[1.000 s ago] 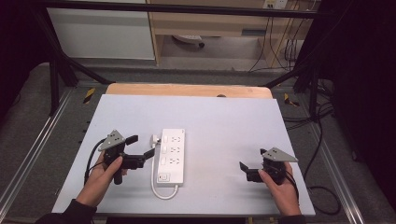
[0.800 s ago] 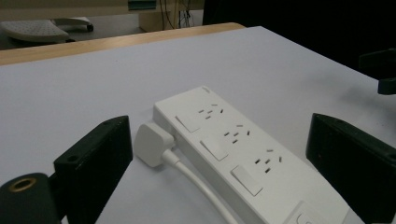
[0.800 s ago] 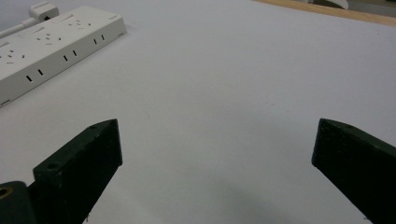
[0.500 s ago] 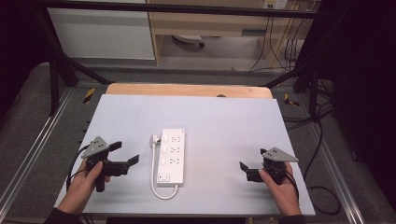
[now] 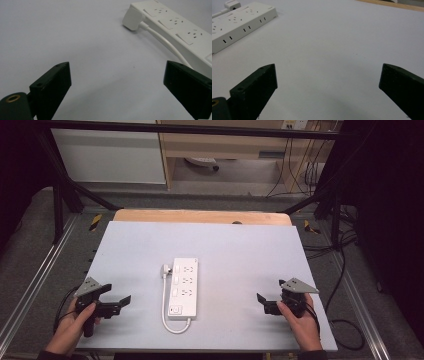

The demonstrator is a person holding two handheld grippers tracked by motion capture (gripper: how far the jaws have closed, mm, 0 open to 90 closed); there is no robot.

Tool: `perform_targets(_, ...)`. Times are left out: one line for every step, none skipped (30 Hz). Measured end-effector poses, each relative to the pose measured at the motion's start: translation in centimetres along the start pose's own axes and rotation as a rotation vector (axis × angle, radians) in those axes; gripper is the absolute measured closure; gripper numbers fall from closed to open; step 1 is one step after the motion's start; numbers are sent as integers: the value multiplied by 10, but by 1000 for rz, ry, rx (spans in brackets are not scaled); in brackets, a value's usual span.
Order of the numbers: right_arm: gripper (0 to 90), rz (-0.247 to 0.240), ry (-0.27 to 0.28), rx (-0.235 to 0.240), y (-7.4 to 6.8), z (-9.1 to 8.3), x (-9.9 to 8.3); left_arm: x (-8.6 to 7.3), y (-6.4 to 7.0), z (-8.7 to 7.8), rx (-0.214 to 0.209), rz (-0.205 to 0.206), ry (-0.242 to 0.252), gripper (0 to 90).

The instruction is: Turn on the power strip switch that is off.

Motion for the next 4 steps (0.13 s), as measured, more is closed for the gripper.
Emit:
perform_targets(21, 0, -11, -6, 1, 1, -1, -1, -2, -1, 6, -2, 4, 83)
perform_targets(22, 2, -25, -16, 1, 3, -3, -1, -3, -3, 9, -3, 6, 85)
perform_targets(22, 6, -46, -25, 2, 4, -5, -2, -4, -3, 9, -1, 9, 86)
perform_targets(22, 9, -68, -40, 3, 7, -7, -2, -4, -4, 8, 2, 10, 85)
Point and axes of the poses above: each handheld gripper's, and its own axes: z roughly forward along the jaws, x roughly out of its top, y roughly to its right, the point moved 4 cm from there along z, roughly forward along the jaws, and after that the axes turned 1 degree about -z, right-handed, at the moved point
